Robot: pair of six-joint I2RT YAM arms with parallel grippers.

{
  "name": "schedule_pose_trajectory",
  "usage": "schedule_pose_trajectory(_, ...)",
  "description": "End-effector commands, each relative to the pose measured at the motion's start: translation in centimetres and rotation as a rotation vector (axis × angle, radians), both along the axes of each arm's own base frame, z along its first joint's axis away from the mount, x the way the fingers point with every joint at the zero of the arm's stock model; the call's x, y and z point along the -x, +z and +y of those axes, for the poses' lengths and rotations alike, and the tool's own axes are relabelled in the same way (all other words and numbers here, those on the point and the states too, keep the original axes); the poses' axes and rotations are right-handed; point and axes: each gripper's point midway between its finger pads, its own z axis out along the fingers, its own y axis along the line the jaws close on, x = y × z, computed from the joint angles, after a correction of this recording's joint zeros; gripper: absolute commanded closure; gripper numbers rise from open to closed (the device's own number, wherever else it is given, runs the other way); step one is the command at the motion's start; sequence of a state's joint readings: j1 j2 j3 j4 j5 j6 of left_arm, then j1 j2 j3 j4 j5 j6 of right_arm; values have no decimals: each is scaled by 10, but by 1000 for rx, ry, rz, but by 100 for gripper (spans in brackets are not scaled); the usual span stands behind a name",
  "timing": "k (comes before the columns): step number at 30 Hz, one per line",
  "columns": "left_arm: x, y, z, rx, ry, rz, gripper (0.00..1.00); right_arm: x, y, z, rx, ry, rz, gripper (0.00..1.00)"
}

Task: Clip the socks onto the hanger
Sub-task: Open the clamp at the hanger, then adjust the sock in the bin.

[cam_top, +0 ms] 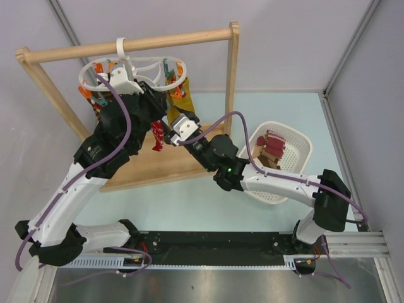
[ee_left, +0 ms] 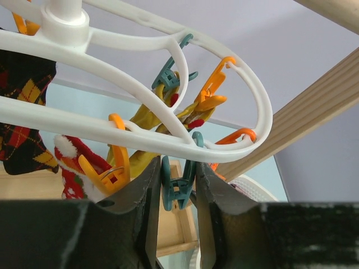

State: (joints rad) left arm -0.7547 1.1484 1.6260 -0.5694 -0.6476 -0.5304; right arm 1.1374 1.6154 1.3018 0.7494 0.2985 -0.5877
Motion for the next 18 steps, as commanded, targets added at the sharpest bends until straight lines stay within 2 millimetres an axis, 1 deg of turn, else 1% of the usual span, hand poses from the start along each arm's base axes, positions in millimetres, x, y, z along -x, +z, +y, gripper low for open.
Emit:
schedule_pose_trajectory(1, 0, 27, 22, 24, 71, -99, 77, 18, 24, -21, -50, 47, 57, 36)
schedule_pose_trajectory(2, 0, 26, 23, 13, 73, -99, 77, 21, 23, -22, -53, 65, 81, 34)
schedule_pose_trajectory(3, -1, 25, 23, 7, 75, -98, 78, 22, 15, -23, -16, 69, 113, 30)
schedule_pose_trajectory(4, -1, 25, 23, 0, 75, -99, 78, 27, 20, -30, -20, 79, 129, 27)
schedule_pose_trajectory(5, -1, 25, 22, -3, 67, -100, 79, 29, 16, -32, -17, 89, 164, 26)
schedule_pose_trajectory(6, -1, 24, 21, -7, 65, -100, 79, 29, 3, -35, 30, 87, 213, 23)
schedule_pose_trajectory(7, -2, 23, 21, -14, 63, -100, 80, 31, 4, -44, 31, 81, 236, 21)
schedule_pose_trajectory(8, -2, 23, 21, -17, 62, -101, 82, 27, -2, -52, 47, 57, 268, 19)
schedule_pose_trajectory(9, -1, 23, 19, -19, 54, -101, 82, 26, -20, -58, 82, 46, 345, 17)
schedule_pose_trajectory(10, -2, 23, 19, -27, 52, -102, 83, 26, -17, -71, 74, 34, 373, 17)
schedule_pose_trajectory(11, -2, 23, 19, -29, 51, -102, 85, 25, -22, -78, 74, 26, 412, 16)
schedule_pose_trajectory(12, -1, 23, 19, -32, 51, -102, 85, 18, -39, -93, 94, -13, 494, 16)
schedule_pose_trajectory(13, -2, 23, 20, -37, 52, -101, 86, 17, -45, -102, 92, -27, 535, 16)
schedule_pose_trajectory(14, -2, 23, 19, -39, 51, -102, 88, 18, -53, -118, 114, -55, 583, 15)
schedule_pose_trajectory(15, -2, 23, 19, -42, 47, -102, 89, 10, -58, -133, 104, -97, 615, 15)
schedule_pose_trajectory(16, -1, 23, 19, -41, 43, -104, 89, 7, -63, -143, 84, -122, 662, 15)
schedule_pose_trajectory(17, -1, 23, 19, -43, 41, -105, 91, 8, -75, -157, 110, -158, 704, 15)
schedule_pose_trajectory(18, 0, 24, 18, -43, 40, -106, 93, -1, -81, -173, 109, -215, 727, 15)
